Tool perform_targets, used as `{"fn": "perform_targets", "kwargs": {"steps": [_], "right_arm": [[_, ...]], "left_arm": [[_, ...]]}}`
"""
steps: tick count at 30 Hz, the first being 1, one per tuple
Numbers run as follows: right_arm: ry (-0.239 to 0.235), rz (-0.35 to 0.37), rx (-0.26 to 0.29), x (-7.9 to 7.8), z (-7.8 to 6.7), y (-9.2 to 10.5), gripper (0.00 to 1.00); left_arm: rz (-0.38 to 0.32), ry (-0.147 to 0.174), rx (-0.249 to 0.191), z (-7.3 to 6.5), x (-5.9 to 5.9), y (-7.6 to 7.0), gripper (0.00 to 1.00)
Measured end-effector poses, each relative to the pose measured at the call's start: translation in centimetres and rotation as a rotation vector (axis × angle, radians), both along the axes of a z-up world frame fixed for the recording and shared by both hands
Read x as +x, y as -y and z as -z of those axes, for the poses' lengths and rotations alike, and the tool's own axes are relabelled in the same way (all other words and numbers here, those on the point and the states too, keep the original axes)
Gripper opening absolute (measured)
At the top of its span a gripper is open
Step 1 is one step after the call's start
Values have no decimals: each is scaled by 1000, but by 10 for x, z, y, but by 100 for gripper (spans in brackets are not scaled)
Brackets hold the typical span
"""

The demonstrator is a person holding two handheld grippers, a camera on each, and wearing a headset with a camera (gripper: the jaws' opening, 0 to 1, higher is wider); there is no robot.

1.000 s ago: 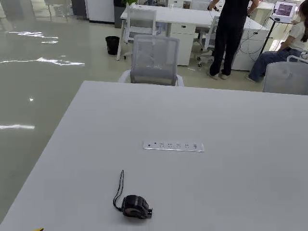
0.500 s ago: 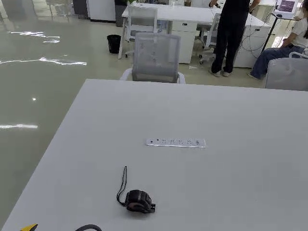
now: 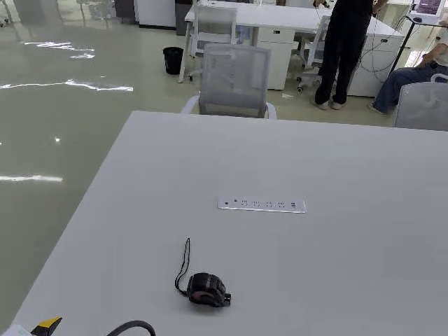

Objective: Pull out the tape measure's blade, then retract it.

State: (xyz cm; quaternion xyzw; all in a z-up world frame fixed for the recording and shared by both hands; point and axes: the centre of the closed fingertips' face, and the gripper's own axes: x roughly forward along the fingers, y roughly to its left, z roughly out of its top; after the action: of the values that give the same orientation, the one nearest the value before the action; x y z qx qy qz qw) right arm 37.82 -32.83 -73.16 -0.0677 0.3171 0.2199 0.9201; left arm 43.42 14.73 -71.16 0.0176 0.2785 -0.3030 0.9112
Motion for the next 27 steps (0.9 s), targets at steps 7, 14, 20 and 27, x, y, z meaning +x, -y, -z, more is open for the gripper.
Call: {"fn": "perform_targets", "kwargs": {"steps": [7,14,20,27], "right_arm": [[0,1,5,1,2,0,100],[-4,-3,9,0,4,-3,100],[-7,-6,11,-2,6,-5,100],[-6,-1,16,-3,6,-5,100]], "left_arm": [[-3,-6,-7,3,-4,2,99],[-8,-9,-11,4,-4,2,99],[-9,-9,-14,5,-3,4,99],[-5,-9,-14,4,-4,8,99]]}}
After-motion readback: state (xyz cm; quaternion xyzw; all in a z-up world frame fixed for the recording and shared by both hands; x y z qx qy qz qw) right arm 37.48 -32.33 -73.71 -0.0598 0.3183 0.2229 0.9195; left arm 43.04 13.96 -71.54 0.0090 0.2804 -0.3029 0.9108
